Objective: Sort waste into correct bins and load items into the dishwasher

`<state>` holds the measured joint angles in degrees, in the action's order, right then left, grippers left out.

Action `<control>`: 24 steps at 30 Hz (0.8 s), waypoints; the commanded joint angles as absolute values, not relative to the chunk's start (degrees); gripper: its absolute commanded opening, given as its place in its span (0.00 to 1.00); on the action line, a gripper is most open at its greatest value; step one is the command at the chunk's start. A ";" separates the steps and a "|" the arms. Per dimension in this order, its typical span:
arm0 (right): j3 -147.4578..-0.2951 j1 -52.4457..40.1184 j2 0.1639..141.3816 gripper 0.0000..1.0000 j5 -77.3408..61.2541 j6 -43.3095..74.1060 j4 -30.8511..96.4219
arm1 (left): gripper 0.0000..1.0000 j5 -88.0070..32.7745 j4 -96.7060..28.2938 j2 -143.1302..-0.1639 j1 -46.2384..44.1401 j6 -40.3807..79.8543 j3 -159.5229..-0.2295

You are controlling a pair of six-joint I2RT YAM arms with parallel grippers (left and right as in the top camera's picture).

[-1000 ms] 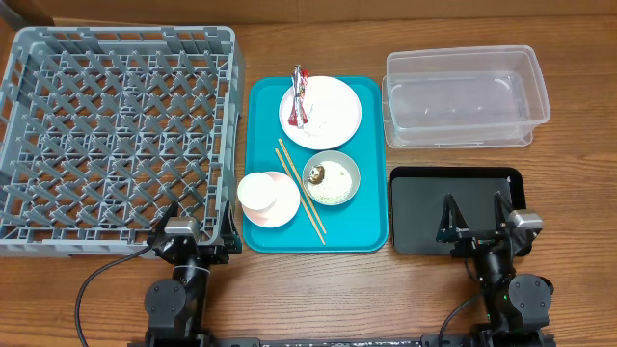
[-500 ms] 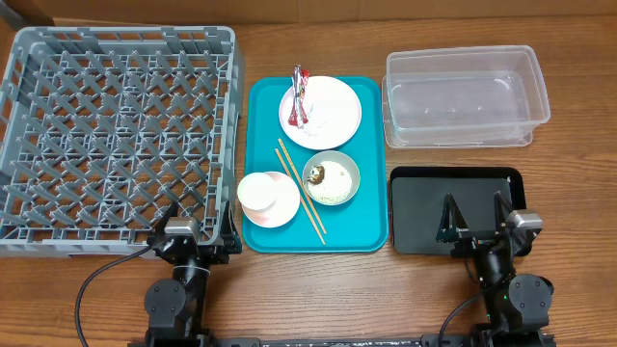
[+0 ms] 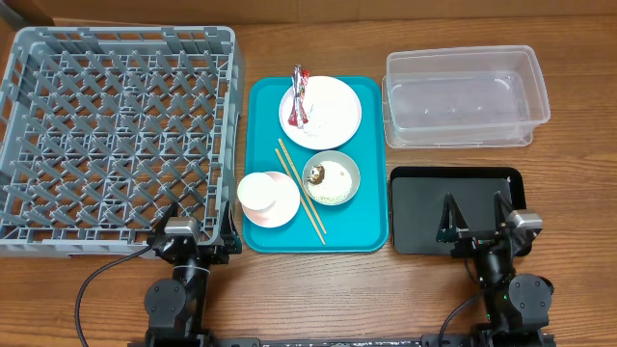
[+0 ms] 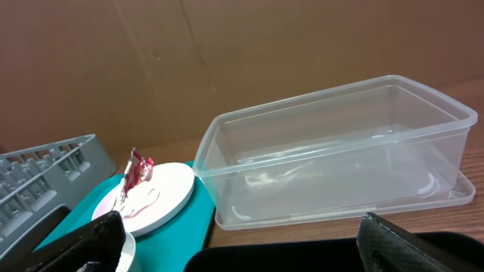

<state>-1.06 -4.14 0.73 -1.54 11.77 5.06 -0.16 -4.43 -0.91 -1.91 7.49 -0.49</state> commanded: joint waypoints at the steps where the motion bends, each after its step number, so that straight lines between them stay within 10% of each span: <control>1: -0.47 -3.95 0.27 1.00 -1.76 11.57 4.64 | 1.00 0.21 -4.45 -1.02 -2.26 6.61 -0.32; 24: -0.49 -3.95 0.27 1.00 -2.76 12.45 4.62 | 1.00 -0.12 -4.97 -1.02 -2.28 13.56 -0.62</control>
